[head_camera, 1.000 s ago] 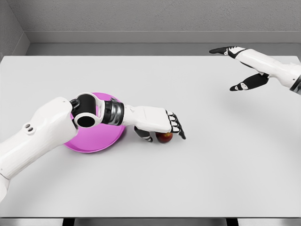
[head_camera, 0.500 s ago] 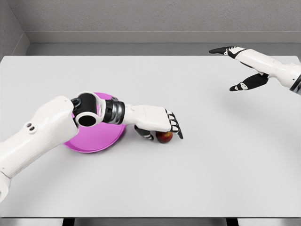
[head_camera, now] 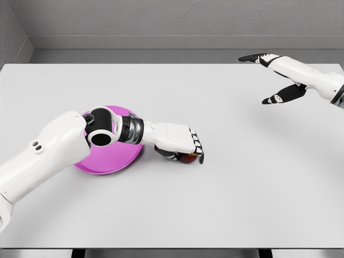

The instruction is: Put the apple on the plate with both arms

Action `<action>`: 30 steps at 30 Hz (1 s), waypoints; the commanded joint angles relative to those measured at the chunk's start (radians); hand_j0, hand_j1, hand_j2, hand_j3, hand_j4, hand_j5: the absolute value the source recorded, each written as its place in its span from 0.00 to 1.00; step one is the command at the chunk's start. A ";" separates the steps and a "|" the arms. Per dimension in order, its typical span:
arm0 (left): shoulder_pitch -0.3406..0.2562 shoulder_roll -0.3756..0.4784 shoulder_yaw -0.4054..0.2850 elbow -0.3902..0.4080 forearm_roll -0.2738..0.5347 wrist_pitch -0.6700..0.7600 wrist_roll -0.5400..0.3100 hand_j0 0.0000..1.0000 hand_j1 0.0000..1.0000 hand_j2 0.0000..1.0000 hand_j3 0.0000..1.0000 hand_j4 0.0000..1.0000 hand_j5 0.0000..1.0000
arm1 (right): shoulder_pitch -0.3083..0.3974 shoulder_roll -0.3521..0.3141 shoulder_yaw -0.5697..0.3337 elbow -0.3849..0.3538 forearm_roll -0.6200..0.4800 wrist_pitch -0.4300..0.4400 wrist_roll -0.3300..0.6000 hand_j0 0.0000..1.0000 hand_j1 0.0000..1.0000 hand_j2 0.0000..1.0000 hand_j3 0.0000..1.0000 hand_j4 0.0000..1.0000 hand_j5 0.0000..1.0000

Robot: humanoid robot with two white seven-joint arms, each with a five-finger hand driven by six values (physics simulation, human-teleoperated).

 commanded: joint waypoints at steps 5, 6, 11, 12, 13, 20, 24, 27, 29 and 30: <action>0.000 0.000 0.000 0.000 0.005 0.002 0.000 0.54 0.54 0.54 0.54 0.54 0.54 | 0.000 -0.001 0.000 -0.001 -0.007 0.003 0.000 1.00 1.00 1.00 1.00 1.00 1.00; -0.003 0.002 0.000 0.000 0.007 0.002 0.000 0.51 0.51 0.51 0.51 0.51 0.51 | 0.000 -0.001 0.000 -0.002 -0.007 0.003 0.000 1.00 1.00 1.00 1.00 1.00 1.00; -0.017 0.008 0.003 -0.023 0.013 0.002 0.002 0.44 0.44 0.44 0.44 0.44 0.44 | 0.000 -0.001 0.000 -0.002 -0.008 0.003 0.000 1.00 1.00 1.00 1.00 1.00 1.00; -0.020 0.014 0.006 -0.046 0.015 0.002 0.002 0.44 0.44 0.44 0.44 0.44 0.44 | 0.000 -0.001 0.000 -0.002 -0.008 0.003 0.000 1.00 1.00 1.00 1.00 1.00 1.00; -0.025 0.034 0.010 -0.081 0.019 0.002 0.003 0.44 0.44 0.44 0.44 0.44 0.44 | 0.000 -0.001 0.000 -0.002 -0.008 0.003 0.000 1.00 1.00 1.00 1.00 1.00 1.00; -0.025 0.362 0.199 -0.282 0.200 0.002 0.005 0.39 0.39 0.39 0.39 0.39 0.39 | -0.008 -0.001 0.000 -0.001 -0.008 0.003 0.000 1.00 1.00 1.00 1.00 1.00 1.00; -0.014 0.436 0.223 -0.183 0.208 0.002 0.000 0.40 0.40 0.40 0.40 0.40 0.40 | -0.009 -0.001 0.000 -0.001 -0.008 0.003 0.000 1.00 1.00 1.00 1.00 1.00 1.00; 0.020 0.439 0.219 -0.094 0.203 0.002 -0.001 0.40 0.40 0.40 0.40 0.40 0.40 | -0.009 -0.001 0.000 -0.001 -0.008 0.003 0.000 1.00 1.00 1.00 1.00 1.00 1.00; 0.041 0.467 0.217 -0.084 0.199 0.002 -0.003 0.43 0.43 0.43 0.43 0.43 0.43 | -0.011 -0.001 0.000 -0.001 -0.008 0.003 0.000 1.00 1.00 1.00 1.00 1.00 1.00; 0.048 0.468 0.216 -0.048 0.196 0.002 -0.003 0.44 0.44 0.44 0.44 0.44 0.44 | -0.011 -0.001 0.000 -0.001 -0.008 0.003 0.000 1.00 1.00 1.00 1.00 1.00 1.00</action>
